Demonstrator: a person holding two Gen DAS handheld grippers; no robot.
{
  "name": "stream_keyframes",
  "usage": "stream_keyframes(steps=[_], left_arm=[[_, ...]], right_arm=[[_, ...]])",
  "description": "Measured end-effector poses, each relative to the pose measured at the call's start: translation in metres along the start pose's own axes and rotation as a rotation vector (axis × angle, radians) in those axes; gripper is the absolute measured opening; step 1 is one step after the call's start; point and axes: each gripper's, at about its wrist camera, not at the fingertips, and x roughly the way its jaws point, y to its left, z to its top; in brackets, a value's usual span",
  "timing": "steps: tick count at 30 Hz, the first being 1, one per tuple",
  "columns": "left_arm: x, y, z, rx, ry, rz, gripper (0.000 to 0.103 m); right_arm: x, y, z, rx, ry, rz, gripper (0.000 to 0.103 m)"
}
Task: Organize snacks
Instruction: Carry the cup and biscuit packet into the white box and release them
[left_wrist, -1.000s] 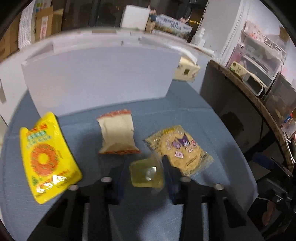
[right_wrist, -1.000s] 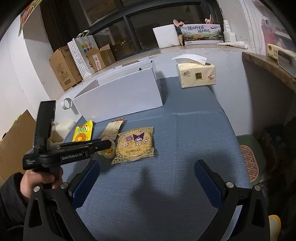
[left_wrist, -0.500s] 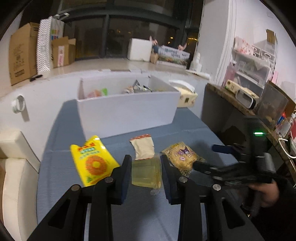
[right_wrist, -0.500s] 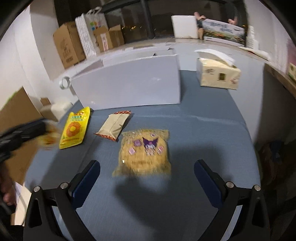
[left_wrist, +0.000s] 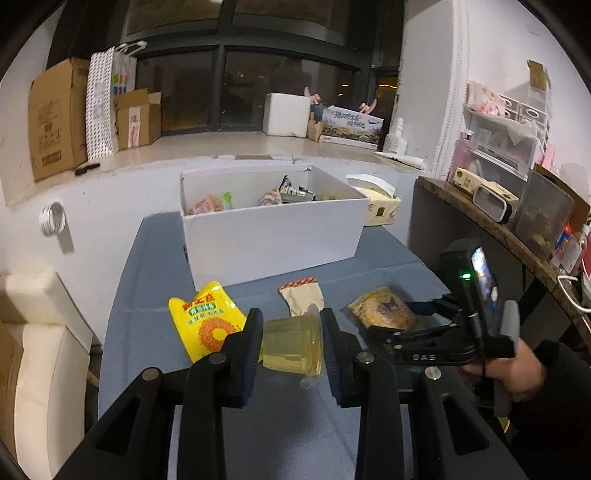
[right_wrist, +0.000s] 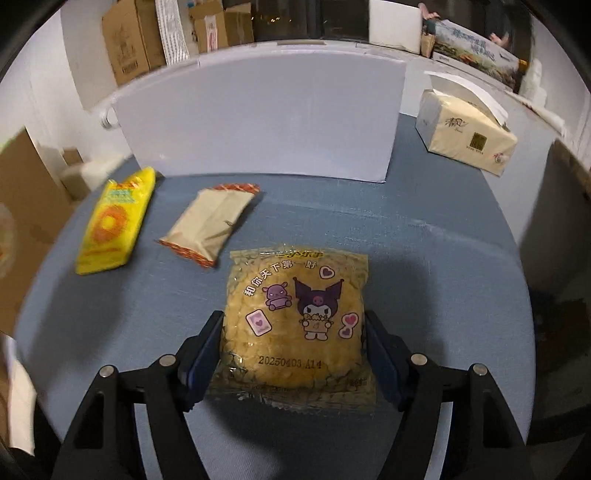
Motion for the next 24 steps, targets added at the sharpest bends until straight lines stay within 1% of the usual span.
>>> stream_keyframes(steps=[3,6,8,10,13,15,16,17,19,22,24], left_arm=[[-0.001,-0.004,0.007,0.011,-0.013,-0.016,0.035],[-0.003,-0.008,0.016,0.033,-0.029,-0.008,0.035],[-0.003,-0.009,0.025,0.034,-0.043,-0.016,0.035],[-0.003,-0.009,0.038,0.040,-0.061,-0.013,0.035],[0.001,-0.006,0.065,0.039,-0.097,-0.010,0.035],[0.007,-0.001,0.088,0.042,-0.124,0.008,0.035],[0.010,0.003,0.099,0.036,-0.131,0.008,0.035],[0.015,0.009,0.111,0.027,-0.140,0.007,0.035],[0.027,0.017,0.134,0.013,-0.151,0.021,0.035],[0.054,0.028,0.165,0.001,-0.148,0.031,0.035],[0.080,0.033,0.181,0.001,-0.125,0.039,0.035]], right_arm=[[-0.019,-0.006,0.000,0.022,-0.048,0.013,0.076],[-0.038,-0.012,0.002,0.024,-0.092,0.030,0.076],[-0.050,-0.012,0.007,0.020,-0.119,0.024,0.077],[-0.062,-0.013,0.018,0.028,-0.152,0.044,0.077],[-0.080,-0.014,0.048,0.025,-0.214,0.061,0.077],[-0.087,-0.012,0.068,0.015,-0.245,0.053,0.077],[-0.090,-0.012,0.084,0.005,-0.264,0.048,0.077],[-0.093,-0.011,0.092,-0.001,-0.274,0.046,0.077],[-0.092,-0.012,0.121,-0.013,-0.296,0.036,0.077],[-0.079,-0.017,0.160,0.004,-0.295,0.060,0.077],[-0.066,-0.018,0.182,0.004,-0.281,0.045,0.077]])
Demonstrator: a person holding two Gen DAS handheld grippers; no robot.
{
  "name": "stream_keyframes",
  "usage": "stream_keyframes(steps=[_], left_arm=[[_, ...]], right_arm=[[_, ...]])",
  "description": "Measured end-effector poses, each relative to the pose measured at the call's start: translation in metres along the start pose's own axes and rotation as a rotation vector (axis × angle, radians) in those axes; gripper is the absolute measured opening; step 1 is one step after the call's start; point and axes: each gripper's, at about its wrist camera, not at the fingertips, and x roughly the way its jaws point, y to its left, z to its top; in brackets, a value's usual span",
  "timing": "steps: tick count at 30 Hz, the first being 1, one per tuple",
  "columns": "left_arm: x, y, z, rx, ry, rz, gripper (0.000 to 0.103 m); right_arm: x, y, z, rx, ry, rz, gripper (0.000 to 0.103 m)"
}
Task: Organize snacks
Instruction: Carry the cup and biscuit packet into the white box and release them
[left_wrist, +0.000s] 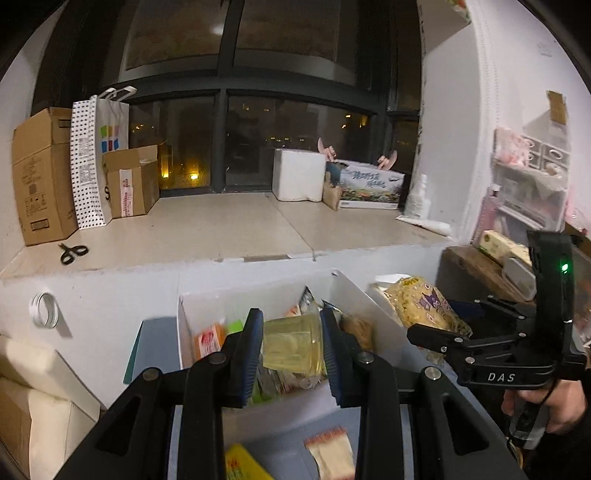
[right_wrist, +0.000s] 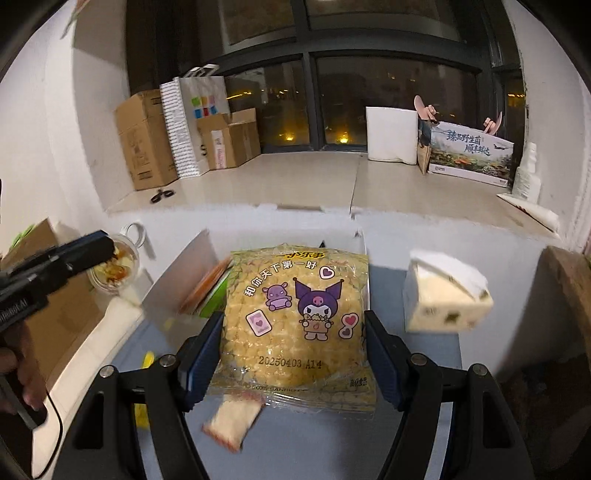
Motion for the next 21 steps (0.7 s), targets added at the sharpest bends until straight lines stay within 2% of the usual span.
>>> stream_keyframes(steps=[5,7,8,9,11,13,15,21], left_arm=[[0.057,-0.001,0.009,0.009,0.060,-0.006,0.035],[0.076,0.006,0.007,-0.019,0.077,0.013,0.038],[0.085,0.012,0.006,-0.046,0.098,0.031,0.058],[0.090,0.016,0.005,-0.068,0.118,0.038,0.084],[0.089,0.026,-0.001,-0.104,0.086,0.067,0.098],[0.085,0.031,-0.005,-0.101,0.066,0.092,0.102],[0.085,0.035,-0.008,-0.116,0.092,0.076,0.102],[0.076,0.031,-0.014,-0.096,0.120,0.098,0.103]], right_arm=[[0.050,0.000,0.029,-0.072,0.062,-0.038,0.077],[0.066,-0.004,0.034,-0.077,0.103,-0.047,0.079],[0.075,-0.007,0.034,-0.068,0.130,-0.039,0.092],[0.078,-0.009,0.033,-0.063,0.140,-0.037,0.099],[0.080,-0.015,0.027,-0.056,0.118,-0.036,0.103],[0.078,-0.019,0.020,-0.061,0.114,-0.044,0.103],[0.075,-0.022,0.016,-0.054,0.104,-0.045,0.103],[0.057,-0.011,0.012,-0.073,0.054,-0.022,0.103]])
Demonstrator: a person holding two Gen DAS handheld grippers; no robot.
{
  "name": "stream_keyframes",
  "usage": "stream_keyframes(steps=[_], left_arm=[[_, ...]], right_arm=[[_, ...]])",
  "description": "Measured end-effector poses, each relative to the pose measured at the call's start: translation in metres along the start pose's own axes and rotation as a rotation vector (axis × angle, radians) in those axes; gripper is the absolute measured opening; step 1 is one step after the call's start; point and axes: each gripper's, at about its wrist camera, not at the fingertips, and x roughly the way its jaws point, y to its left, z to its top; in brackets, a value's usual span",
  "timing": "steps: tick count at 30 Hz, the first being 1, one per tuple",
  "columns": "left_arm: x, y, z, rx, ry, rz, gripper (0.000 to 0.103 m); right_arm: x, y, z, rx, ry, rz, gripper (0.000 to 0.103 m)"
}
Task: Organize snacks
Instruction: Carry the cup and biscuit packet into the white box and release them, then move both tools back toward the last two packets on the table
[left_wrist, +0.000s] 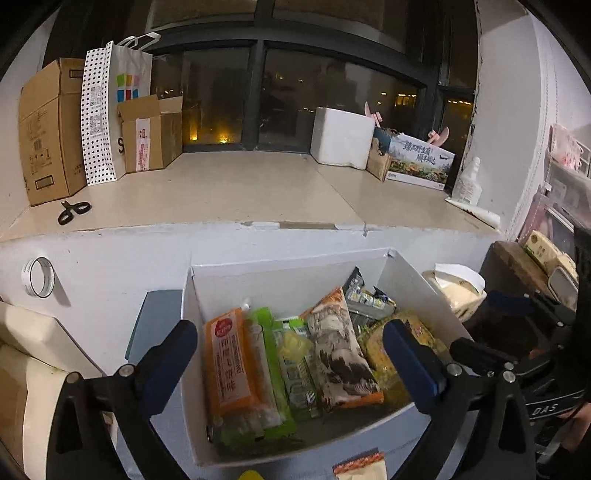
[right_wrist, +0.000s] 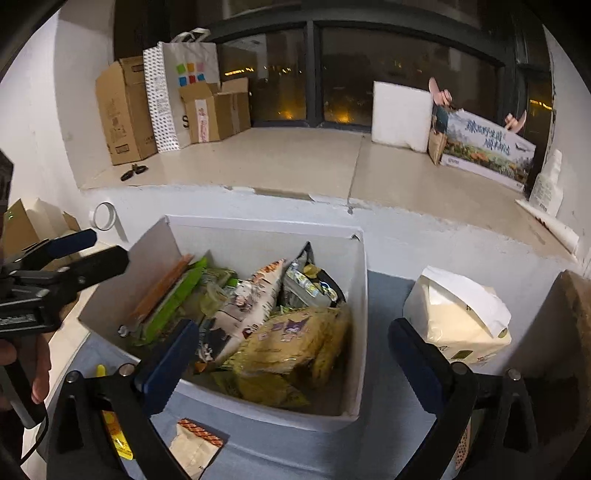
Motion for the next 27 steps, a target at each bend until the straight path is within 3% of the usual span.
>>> stream_keyframes(steps=[6,10,18,22,27], left_arm=[[-0.029,0.001,-0.009,-0.053,0.033,0.009,0.103],[-0.058,-0.005,-0.020,-0.008,0.027,0.011,0.103],[-0.129,0.012,-0.078,-0.037,0.018,-0.034,0.103],[-0.156,0.021,-0.121,-0.057,0.042,-0.054,0.103],[-0.176,0.032,-0.167,-0.113,0.068,-0.027,0.103]], right_arm=[[-0.039,0.019,-0.007,-0.026,-0.069,0.018,0.103],[-0.064,0.026,-0.022,-0.021,-0.102,0.052,0.103],[-0.112,0.038,-0.089,0.047,-0.131,0.153,0.103],[-0.119,0.046,-0.131,0.092,-0.090,0.176,0.103],[-0.104,0.060,-0.172,0.123,-0.001,0.211,0.103]])
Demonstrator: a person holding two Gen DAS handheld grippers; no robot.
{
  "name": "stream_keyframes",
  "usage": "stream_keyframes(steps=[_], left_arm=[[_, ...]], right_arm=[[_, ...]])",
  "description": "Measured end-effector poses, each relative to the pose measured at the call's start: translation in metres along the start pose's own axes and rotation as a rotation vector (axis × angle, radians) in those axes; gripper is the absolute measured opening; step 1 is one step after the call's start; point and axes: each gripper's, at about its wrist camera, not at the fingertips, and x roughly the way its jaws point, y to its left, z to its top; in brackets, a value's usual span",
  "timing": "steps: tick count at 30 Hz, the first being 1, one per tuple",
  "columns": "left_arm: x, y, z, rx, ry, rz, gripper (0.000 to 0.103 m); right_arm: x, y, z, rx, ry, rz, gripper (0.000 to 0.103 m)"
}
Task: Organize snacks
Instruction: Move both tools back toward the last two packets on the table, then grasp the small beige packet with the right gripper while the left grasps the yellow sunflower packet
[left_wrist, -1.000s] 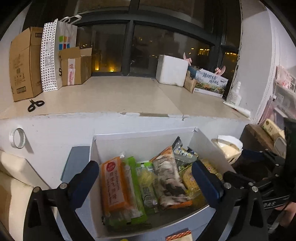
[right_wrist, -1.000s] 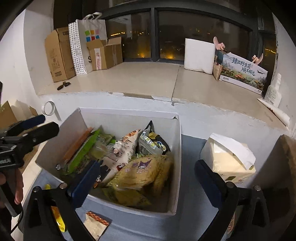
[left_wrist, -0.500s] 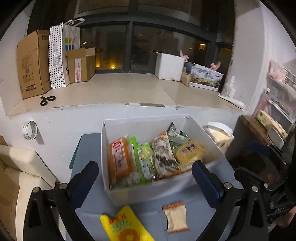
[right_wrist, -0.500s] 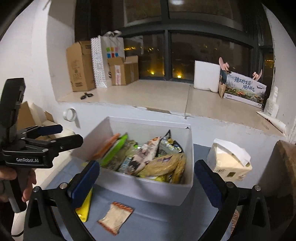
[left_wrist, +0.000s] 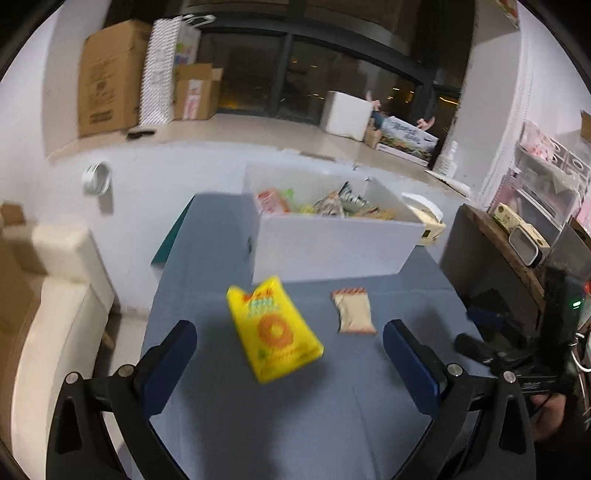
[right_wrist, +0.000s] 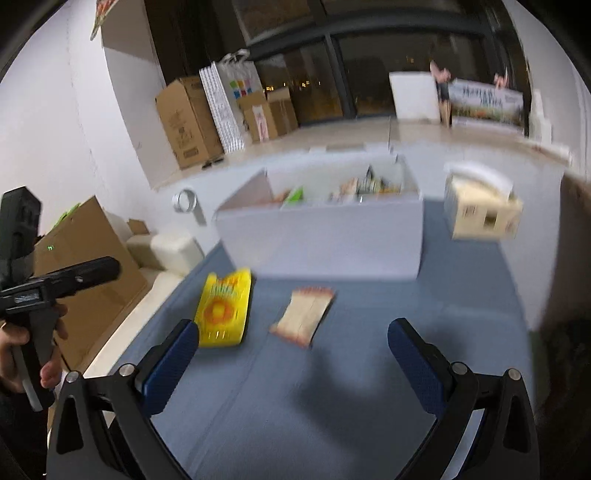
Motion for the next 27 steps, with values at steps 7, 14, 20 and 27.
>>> stream_keyframes(steps=[7,14,20,27], left_arm=[[-0.006,0.007,-0.024,-0.035,0.007,0.027,0.103],[0.008,0.004,-0.029,-0.045,0.029,0.034,0.103],[0.022,0.005,-0.033,-0.046,0.048,0.073,0.103],[0.036,0.008,-0.038,-0.045,0.076,0.100,0.103]], right_arm=[[0.032,0.012,-0.017,-0.017,0.098,-0.041,0.103],[0.080,0.021,0.004,-0.065,0.147,-0.138,0.103],[0.141,0.016,0.027,-0.027,0.241,-0.207,0.103],[0.169,0.016,0.021,-0.033,0.300,-0.225,0.094]])
